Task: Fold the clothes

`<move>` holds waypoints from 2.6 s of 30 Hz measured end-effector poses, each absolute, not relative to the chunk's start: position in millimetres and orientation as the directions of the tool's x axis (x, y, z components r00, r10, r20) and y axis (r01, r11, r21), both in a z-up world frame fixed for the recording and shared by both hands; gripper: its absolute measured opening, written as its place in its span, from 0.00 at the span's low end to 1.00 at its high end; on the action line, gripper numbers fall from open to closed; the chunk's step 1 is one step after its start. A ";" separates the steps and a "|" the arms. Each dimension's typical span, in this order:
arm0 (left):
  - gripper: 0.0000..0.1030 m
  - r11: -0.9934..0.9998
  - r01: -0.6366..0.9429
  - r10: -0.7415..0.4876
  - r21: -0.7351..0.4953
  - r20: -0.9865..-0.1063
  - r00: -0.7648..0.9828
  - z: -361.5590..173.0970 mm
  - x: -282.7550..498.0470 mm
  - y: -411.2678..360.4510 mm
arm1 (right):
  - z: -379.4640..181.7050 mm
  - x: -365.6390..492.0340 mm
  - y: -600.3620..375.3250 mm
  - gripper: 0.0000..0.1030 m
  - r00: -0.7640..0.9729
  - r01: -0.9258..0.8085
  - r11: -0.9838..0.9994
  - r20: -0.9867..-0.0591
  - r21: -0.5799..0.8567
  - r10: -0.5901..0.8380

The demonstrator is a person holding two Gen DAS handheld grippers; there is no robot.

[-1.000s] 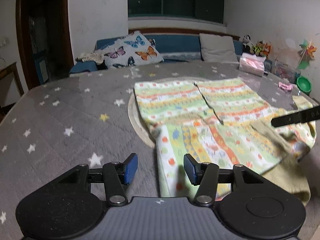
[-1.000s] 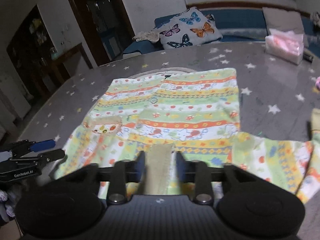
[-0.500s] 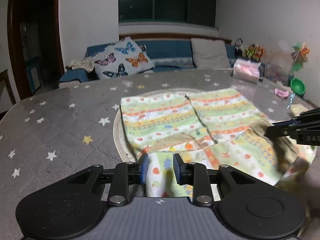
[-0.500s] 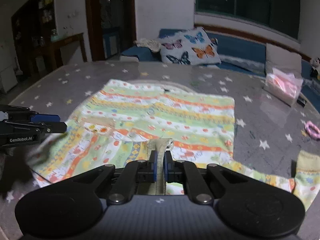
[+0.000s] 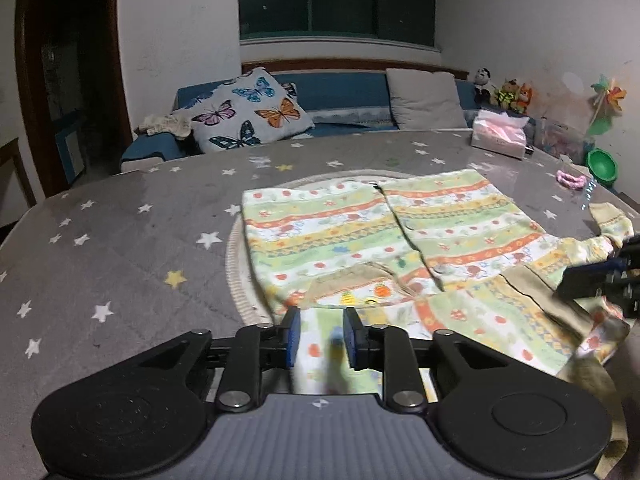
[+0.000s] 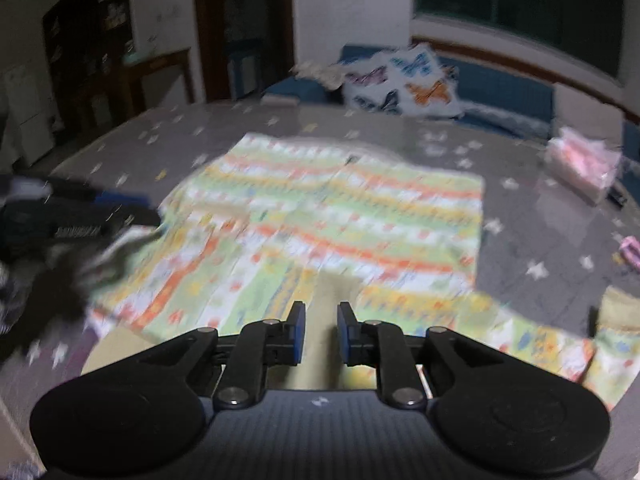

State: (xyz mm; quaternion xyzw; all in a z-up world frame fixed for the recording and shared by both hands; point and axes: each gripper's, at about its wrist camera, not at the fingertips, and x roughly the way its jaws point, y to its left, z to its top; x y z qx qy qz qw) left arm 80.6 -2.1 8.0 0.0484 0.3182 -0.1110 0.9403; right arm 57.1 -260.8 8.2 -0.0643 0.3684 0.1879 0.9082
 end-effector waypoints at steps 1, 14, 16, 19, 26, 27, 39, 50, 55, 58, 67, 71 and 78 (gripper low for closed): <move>0.35 0.969 0.245 -0.180 0.023 -0.611 0.771 7.9 79.5 -5.9 | 3.7 55.3 -260.4 0.16 0.649 -0.390 0.921 -0.704 0.019 0.290; 0.89 0.963 0.265 -0.201 0.038 -0.554 0.808 23.2 62.3 -30.6 | 11.2 47.5 -368.4 0.29 0.769 -0.031 0.999 -0.639 0.005 0.027; 0.96 0.962 0.270 -0.207 0.037 -0.548 0.810 24.0 61.0 -33.7 | 13.1 58.6 -386.0 0.37 0.775 0.038 0.999 -0.630 -0.022 -0.043; 1.00 0.962 0.270 -0.208 0.035 -0.546 0.812 25.1 60.9 -36.9 | 11.1 77.4 -403.0 0.39 0.776 0.097 0.994 -0.622 -0.050 -0.107; 1.00 0.964 0.263 -0.203 0.027 -0.565 0.800 22.2 65.0 -41.6 | -11.8 120.5 -408.2 0.39 0.738 0.149 0.973 -0.635 -0.177 -0.229; 1.00 0.965 0.262 -0.201 0.027 -0.568 0.798 21.5 65.3 -41.8 | -16.5 124.6 -408.2 0.39 0.725 0.156 0.968 -0.643 -0.196 -0.247; 1.00 0.968 0.250 -0.198 0.010 -0.584 0.788 18.3 66.0 -40.5 | 1.3 67.9 -455.1 0.05 0.787 0.308 0.951 -0.567 0.020 -0.243; 1.00 0.965 0.262 -0.212 -0.001 -0.587 0.781 17.0 59.2 -43.8 | 37.0 4.1 -502.9 0.03 0.879 0.313 0.864 -0.465 0.394 -0.106; 1.00 0.969 0.247 -0.205 -0.008 -0.583 0.786 18.4 55.5 -35.3 | 68.8 2.4 -480.8 0.03 0.927 0.173 0.878 -0.374 0.446 0.007; 1.00 0.973 0.229 -0.196 -0.018 -0.583 0.789 18.6 54.4 -28.3 | 85.9 12.1 -452.3 0.03 0.938 0.066 0.897 -0.334 0.436 0.093; 1.00 0.981 0.186 -0.178 -0.045 -0.578 0.796 17.3 45.3 -3.7 | 108.1 55.0 -336.1 0.03 0.865 -0.251 0.889 -0.323 0.383 0.383; 1.00 0.986 0.156 -0.163 -0.062 -0.580 0.798 15.8 42.5 9.1 | 98.6 71.7 -285.3 0.03 0.807 -0.341 0.865 -0.358 0.367 0.470; 1.00 0.990 0.129 -0.142 -0.065 -0.587 0.797 13.1 38.2 21.4 | 72.6 82.5 -217.7 0.10 0.654 -0.471 0.800 -0.461 0.372 0.600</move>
